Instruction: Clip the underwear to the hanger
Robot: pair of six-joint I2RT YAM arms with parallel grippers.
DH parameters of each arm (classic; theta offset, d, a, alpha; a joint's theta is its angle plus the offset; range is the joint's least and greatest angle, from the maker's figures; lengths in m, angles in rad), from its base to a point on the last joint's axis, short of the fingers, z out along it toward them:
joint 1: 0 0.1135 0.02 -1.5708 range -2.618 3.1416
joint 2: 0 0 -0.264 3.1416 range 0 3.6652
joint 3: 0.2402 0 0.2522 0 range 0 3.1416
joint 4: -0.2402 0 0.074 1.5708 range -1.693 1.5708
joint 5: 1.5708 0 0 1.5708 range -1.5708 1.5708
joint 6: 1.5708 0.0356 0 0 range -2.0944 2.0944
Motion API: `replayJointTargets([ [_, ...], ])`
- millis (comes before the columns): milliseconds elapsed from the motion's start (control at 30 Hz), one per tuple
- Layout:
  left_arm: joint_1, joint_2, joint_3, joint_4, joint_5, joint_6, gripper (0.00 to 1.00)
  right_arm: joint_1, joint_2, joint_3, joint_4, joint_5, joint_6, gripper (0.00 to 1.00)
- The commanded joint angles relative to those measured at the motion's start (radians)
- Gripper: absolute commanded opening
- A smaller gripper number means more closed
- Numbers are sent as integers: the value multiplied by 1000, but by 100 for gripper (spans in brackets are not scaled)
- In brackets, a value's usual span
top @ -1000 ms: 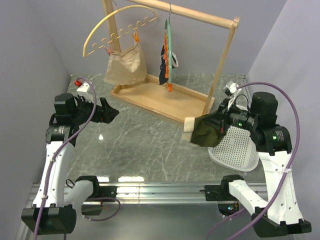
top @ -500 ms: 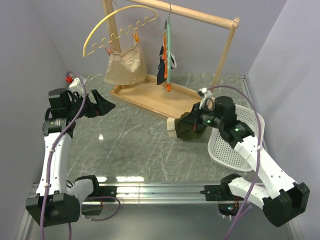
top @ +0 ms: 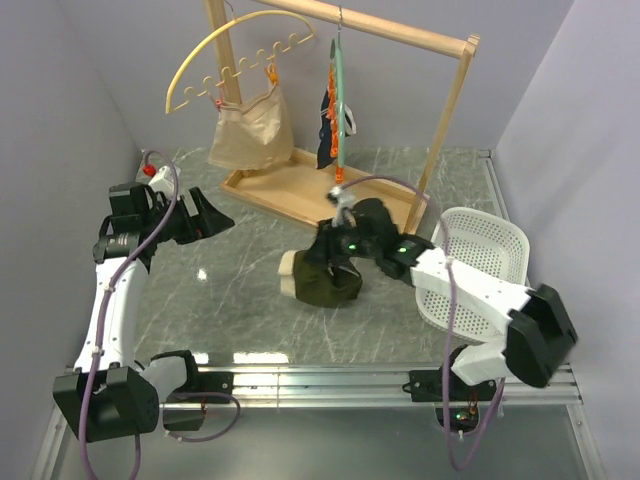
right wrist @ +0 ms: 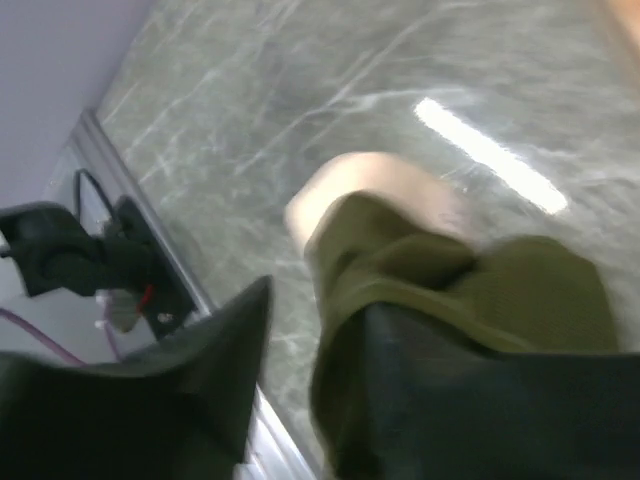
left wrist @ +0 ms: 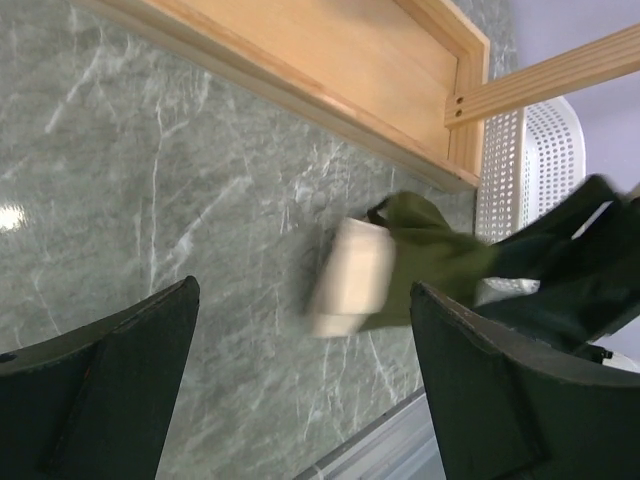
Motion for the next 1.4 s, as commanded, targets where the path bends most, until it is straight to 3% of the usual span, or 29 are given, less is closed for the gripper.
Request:
replayJointTargets([
  [0,4,26,1,-47,17,40,91,122,154,102,20,-32,-27,58],
  [67,3,37,-4,-69,13,62,90,179,188,130,-22,-73,-53,69],
  [167,4,29,-30,-112,-7,75,88,176,151,98,-6,-104,-59,71],
  [333,-19,57,-99,-145,-12,89,81,133,41,88,-81,-28,-157,66],
  [433,-78,107,-97,-147,-30,80,79,96,24,125,-156,89,-260,58],
  [567,-178,176,-114,-118,-41,40,76,20,105,113,-281,158,-288,50],
  [700,-238,258,-116,-73,-53,7,72,-37,176,99,-304,166,-308,50],
  [800,-272,321,-111,-38,-59,-6,71,-45,191,108,-256,148,-328,58],
  [967,-273,355,-125,28,-42,-44,70,-25,278,255,-310,31,-309,69],
  [1167,-273,351,-125,82,-61,-78,72,39,403,358,-417,-6,-325,69],
  [1233,-273,345,-134,88,-79,-78,75,52,447,401,-478,-9,-340,63],
  [1367,-273,330,-145,92,-110,-81,77,53,502,428,-520,38,-374,61],
])
